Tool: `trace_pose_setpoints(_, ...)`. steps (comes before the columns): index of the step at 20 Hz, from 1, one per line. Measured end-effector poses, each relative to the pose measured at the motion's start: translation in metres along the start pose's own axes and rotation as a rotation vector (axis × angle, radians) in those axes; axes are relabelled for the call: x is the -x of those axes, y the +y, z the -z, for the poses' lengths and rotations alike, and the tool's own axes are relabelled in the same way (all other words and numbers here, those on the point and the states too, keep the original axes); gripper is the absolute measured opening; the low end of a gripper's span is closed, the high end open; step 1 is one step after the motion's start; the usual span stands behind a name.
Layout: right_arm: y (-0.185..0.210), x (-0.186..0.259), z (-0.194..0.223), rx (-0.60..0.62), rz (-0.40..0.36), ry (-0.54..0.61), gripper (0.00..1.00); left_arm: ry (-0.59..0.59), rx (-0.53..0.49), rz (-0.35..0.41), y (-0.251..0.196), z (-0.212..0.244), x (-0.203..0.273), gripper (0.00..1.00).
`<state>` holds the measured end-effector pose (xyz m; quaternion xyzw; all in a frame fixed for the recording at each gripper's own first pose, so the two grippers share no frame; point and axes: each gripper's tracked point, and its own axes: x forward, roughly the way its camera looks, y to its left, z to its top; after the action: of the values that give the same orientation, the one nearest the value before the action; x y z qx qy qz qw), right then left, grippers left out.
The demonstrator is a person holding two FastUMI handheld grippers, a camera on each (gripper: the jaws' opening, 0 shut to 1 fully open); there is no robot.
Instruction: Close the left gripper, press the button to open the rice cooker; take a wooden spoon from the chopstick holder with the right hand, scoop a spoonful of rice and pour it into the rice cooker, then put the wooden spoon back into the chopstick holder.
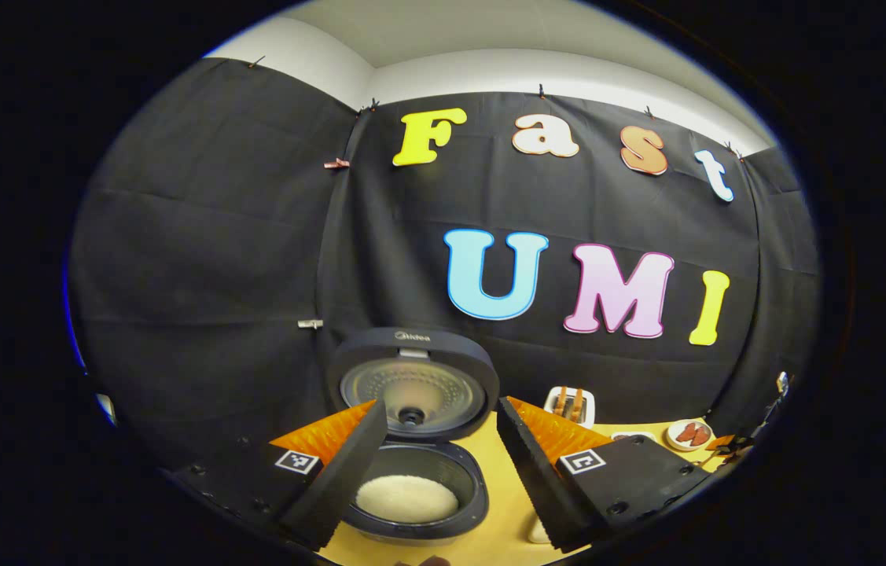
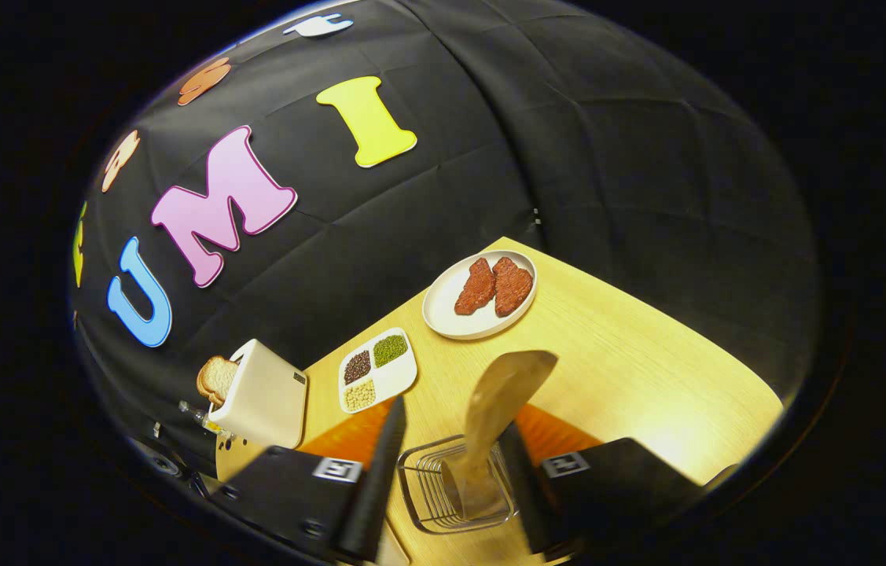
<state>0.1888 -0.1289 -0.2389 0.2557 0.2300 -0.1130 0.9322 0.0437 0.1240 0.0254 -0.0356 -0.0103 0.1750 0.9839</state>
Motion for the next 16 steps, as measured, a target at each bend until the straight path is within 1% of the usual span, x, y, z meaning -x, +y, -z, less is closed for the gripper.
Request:
trace_pose_setpoints(1, -0.002, 0.012, -0.004, 0.009, 0.005, -0.004, 0.81, -0.017, -0.025, -0.026, 0.009, -0.007, -0.006, 0.95)
trace_pose_setpoints(2, -0.009, 0.014, -0.002, 0.023, 0.023, -0.013, 0.99, -0.038, -0.05, -0.039, 0.013, -0.014, -0.013, 0.95)
trace_pose_setpoints(4, -0.018, 0.034, -0.004, 0.037, 0.048, -0.03, 0.99, -0.087, -0.099, -0.037, 0.013, -0.03, -0.024, 0.95)
trace_pose_setpoints(6, -0.028, 0.058, -0.008, 0.039, 0.072, -0.055, 0.99, -0.145, -0.148, -0.015, 0.011, -0.046, -0.036, 0.95)
trace_pose_setpoints(7, -0.031, 0.07, -0.009, 0.04, 0.08, -0.063, 0.98, -0.175, -0.155, 0.002, 0.008, -0.053, -0.042, 0.95)
trace_pose_setpoints(8, -0.035, 0.082, -0.01, 0.042, 0.087, -0.071, 0.98, -0.199, -0.15, 0.023, 0.004, -0.058, -0.05, 0.95)
trace_pose_setpoints(9, -0.038, 0.094, -0.01, 0.047, 0.096, -0.078, 0.98, -0.21, -0.137, 0.043, 0.002, -0.06, -0.059, 0.92)
trace_pose_setpoints(10, -0.042, 0.105, -0.01, 0.052, 0.105, -0.088, 0.98, -0.216, -0.128, 0.058, 0.001, -0.059, -0.068, 0.94)
trace_pose_setpoints(14, -0.049, 0.146, -0.005, 0.064, 0.134, -0.113, 0.99, -0.229, -0.13, 0.078, 0.007, -0.055, -0.11, 0.97)
trace_pose_setpoints(16, -0.048, 0.162, 0.0, 0.075, 0.139, -0.113, 0.99, -0.234, -0.109, 0.083, 0.012, -0.054, -0.13, 0.98)
